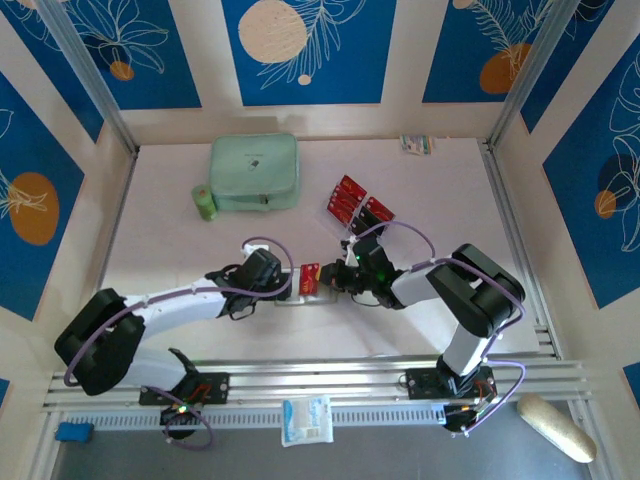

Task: Put the credit cards into the card holder

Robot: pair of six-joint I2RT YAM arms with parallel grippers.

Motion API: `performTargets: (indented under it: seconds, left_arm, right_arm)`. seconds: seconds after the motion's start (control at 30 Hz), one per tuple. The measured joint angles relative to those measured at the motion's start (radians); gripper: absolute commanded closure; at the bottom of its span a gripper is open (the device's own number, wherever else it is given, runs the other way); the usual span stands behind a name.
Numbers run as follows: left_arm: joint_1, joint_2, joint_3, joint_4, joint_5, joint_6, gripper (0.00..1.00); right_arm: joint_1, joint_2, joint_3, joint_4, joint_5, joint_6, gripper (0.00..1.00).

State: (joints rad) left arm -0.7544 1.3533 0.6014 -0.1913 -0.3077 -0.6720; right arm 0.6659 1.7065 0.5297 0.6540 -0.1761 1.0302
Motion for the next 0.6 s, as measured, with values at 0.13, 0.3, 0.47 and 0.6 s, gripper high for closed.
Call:
performTargets:
  seconds: [0.13,0.3,0.47,0.6]
  left_arm:
    - [0.000,0.011,-0.018,0.000,0.000,-0.002,0.00]
    - [0.000,0.030,-0.027,0.000,-0.001,-0.003,0.00]
    - [0.000,0.034,-0.032,0.002,-0.001,-0.003,0.00]
    - [0.000,0.034,-0.034,0.003,-0.001,-0.003,0.00]
  right_arm:
    - [0.000,0.000,0.000,0.013,-0.014,0.000,1.00]
    - [0.001,0.010,0.000,0.016,-0.028,0.000,1.00]
    - [0.005,0.013,0.000,0.019,-0.035,0.000,1.00]
    - [0.008,0.013,0.000,0.019,-0.035,0.000,1.00]
